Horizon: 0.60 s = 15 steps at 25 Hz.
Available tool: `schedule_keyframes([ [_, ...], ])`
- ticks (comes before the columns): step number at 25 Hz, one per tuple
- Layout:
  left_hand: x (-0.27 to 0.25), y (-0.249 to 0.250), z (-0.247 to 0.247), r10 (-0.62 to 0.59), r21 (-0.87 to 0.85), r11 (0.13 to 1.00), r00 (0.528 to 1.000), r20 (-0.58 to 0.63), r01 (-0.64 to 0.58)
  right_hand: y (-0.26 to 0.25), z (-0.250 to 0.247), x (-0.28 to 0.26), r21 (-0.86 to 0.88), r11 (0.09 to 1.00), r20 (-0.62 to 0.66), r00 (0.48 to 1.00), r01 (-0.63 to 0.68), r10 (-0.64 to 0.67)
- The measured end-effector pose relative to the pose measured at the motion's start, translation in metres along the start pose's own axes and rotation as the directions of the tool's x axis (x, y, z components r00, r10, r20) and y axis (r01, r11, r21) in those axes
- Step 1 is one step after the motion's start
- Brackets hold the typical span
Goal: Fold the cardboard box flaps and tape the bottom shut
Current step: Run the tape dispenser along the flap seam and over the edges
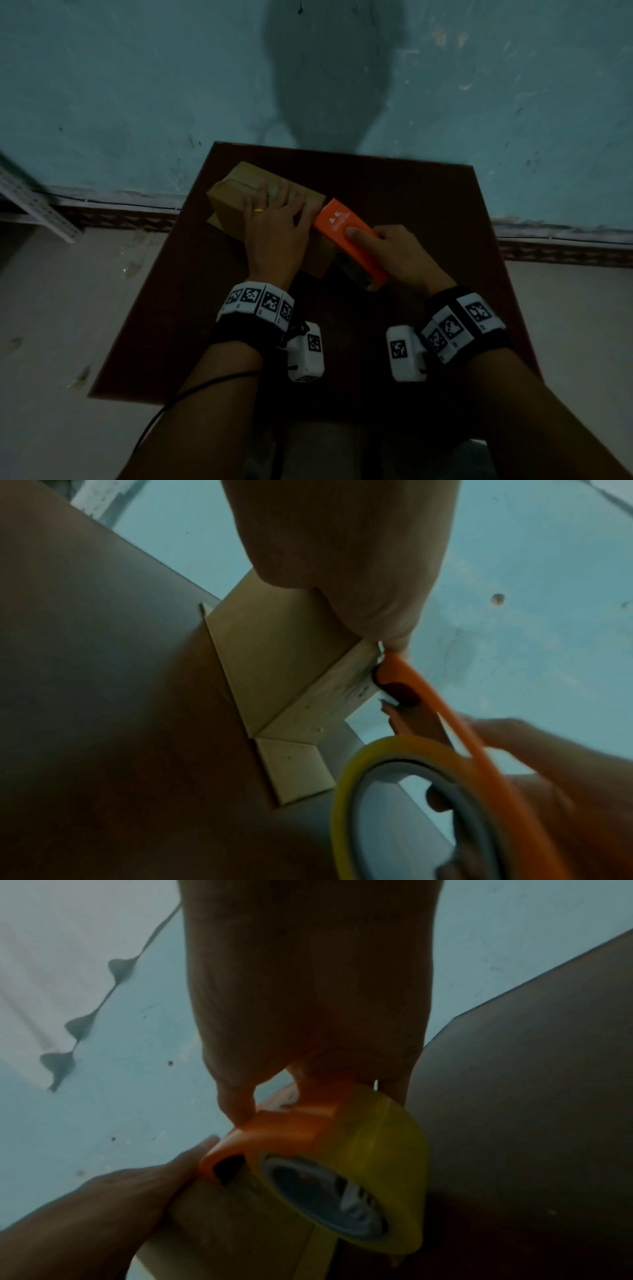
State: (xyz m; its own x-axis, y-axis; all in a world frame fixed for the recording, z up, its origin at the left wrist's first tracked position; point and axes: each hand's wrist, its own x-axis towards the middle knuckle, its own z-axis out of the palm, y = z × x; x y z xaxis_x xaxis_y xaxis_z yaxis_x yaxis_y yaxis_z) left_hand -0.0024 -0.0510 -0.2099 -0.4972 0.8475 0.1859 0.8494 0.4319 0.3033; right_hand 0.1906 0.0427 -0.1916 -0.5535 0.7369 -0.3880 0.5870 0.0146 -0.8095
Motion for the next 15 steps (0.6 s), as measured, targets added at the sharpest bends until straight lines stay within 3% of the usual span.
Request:
schedule_keyframes([
  [8, 0.003, -0.006, 0.007, -0.018, -0.131, 0.991, 0.997, -0.074, 0.008, 0.004, -0.021, -0.004, -0.074, 0.995, 0.019, 0.998, 0.063, -0.062],
  [15, 0.0, -0.002, 0.008, -0.037, -0.202, 0.979, 0.993, -0.114, 0.013, 0.022, -0.056, -0.019, -0.1, 0.993, 0.1, 0.992, -0.069, 0.079],
])
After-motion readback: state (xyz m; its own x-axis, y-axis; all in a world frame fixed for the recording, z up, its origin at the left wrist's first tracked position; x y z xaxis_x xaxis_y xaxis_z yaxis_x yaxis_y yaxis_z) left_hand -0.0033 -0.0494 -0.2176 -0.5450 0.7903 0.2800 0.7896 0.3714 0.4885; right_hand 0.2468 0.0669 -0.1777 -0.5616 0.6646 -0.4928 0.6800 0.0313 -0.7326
